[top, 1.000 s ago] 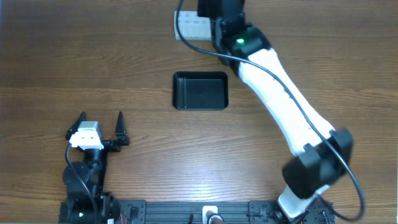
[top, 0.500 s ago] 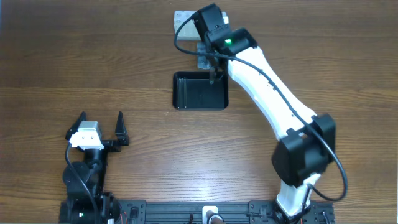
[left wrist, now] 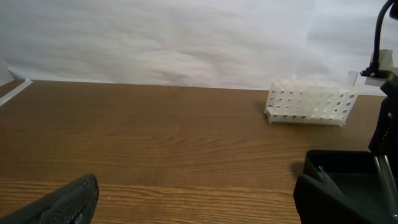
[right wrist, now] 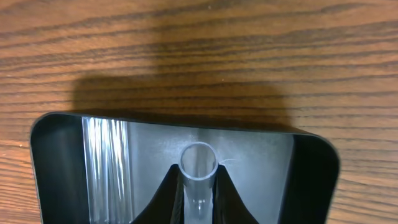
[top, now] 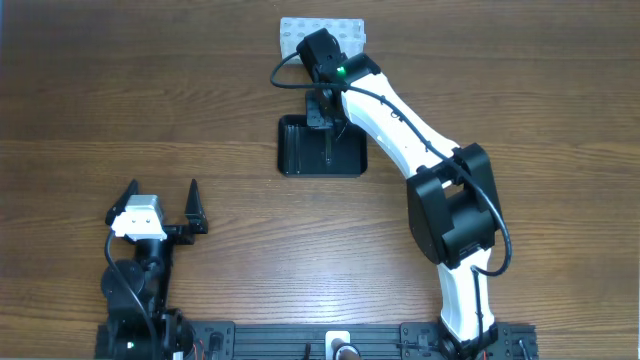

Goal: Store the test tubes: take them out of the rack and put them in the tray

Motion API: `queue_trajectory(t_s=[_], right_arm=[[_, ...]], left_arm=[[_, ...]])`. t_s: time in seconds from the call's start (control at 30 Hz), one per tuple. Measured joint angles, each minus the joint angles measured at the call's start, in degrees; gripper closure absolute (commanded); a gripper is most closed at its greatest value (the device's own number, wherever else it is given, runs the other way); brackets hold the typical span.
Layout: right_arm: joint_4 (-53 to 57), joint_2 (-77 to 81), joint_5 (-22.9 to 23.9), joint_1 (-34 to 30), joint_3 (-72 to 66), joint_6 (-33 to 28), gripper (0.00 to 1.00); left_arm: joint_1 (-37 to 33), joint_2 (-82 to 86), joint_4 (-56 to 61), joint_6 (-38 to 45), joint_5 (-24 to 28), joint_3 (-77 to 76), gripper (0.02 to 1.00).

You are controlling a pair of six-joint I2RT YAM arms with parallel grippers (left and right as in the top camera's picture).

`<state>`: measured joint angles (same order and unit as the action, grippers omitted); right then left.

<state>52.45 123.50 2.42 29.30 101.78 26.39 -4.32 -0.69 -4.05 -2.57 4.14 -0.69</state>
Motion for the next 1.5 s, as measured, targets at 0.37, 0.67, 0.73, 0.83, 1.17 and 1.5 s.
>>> queue_trajectory(t_s=[0.37, 0.67, 0.73, 0.83, 1.17, 1.5], right_arm=[[1.2, 1.5, -0.4, 0.8, 0.0, 1.7, 0.866], [1.3, 1.5, -0.4, 1.8, 0.0, 2.1, 0.546], [1.4, 1.5, -0.4, 1.8, 0.0, 2.0, 0.524], [1.4, 1.4, 0.2, 1.8, 0.0, 1.9, 0.498], [-9.4, -10.1, 7.0, 0.6, -0.7, -4.5, 0.345], [-28.5, -12.9, 11.7, -7.2, -0.4, -15.1, 0.009]], left_arm=[[0.0, 0.0, 0.0, 0.0, 0.0, 0.0, 0.018], [0.0, 0.0, 0.0, 0.0, 0.0, 0.0, 0.018], [0.0, 0.0, 0.0, 0.0, 0.0, 0.0, 0.02], [0.0, 0.0, 0.0, 0.0, 0.0, 0.0, 0.018], [0.0, 0.0, 0.0, 0.0, 0.0, 0.0, 0.018], [0.0, 0.0, 0.0, 0.0, 0.0, 0.0, 0.018]])
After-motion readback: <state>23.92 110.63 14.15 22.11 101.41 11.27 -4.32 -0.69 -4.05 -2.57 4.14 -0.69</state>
